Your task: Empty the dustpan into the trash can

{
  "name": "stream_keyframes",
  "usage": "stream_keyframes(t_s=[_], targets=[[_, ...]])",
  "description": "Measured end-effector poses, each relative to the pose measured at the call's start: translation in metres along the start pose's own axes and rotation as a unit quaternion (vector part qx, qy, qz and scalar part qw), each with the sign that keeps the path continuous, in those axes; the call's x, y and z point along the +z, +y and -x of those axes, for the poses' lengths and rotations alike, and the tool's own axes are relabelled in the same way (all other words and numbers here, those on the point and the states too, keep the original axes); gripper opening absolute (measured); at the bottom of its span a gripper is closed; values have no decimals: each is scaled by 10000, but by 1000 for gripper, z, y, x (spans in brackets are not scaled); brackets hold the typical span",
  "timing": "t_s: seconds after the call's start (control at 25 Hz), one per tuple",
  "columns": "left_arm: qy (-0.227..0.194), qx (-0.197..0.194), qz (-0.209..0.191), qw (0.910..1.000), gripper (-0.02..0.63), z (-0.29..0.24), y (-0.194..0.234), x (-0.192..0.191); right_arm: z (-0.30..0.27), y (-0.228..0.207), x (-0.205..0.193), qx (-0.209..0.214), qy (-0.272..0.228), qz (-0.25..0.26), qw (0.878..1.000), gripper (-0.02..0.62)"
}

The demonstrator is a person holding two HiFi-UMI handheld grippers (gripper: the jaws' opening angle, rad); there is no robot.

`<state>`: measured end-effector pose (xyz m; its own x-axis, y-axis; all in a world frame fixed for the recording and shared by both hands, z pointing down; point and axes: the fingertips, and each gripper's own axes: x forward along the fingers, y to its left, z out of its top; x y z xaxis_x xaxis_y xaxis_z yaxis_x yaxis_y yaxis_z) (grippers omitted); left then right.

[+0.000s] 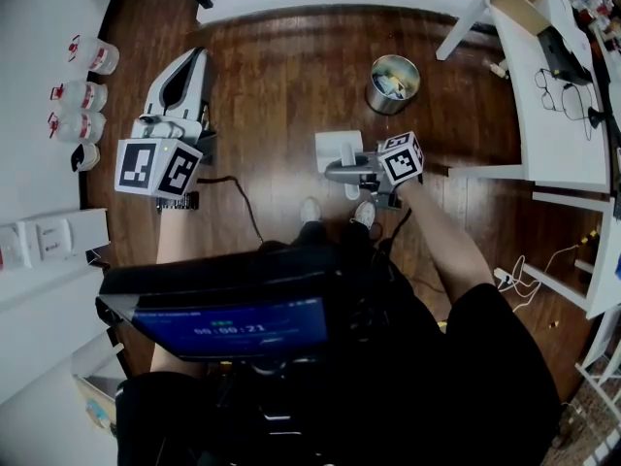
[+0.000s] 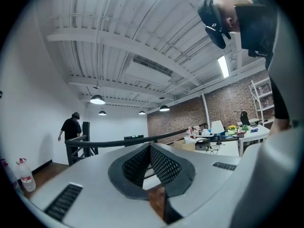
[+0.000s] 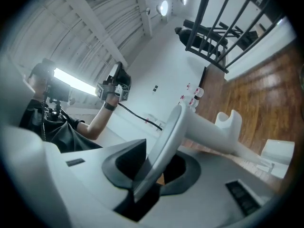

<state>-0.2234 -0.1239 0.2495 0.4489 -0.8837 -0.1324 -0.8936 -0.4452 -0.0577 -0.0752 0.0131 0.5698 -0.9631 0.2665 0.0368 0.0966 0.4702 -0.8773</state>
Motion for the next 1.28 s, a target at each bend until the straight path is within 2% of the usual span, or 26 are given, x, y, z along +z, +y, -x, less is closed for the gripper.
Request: stream_keyframes(t_s=[0.4,1.12,1.28], targets=[[126,-133,-18,9998,0,-14,-15,-12,31,-23,-31,-179,48,-370,9991,75],[37,-207,180,9996,0,-21,-14,-15,40,-18,-61,-178,53,-743,9971,67],[8,-223,221,9995,0,-22,-15,-15,40,-16,-65,-163,111,-833,9963,104]])
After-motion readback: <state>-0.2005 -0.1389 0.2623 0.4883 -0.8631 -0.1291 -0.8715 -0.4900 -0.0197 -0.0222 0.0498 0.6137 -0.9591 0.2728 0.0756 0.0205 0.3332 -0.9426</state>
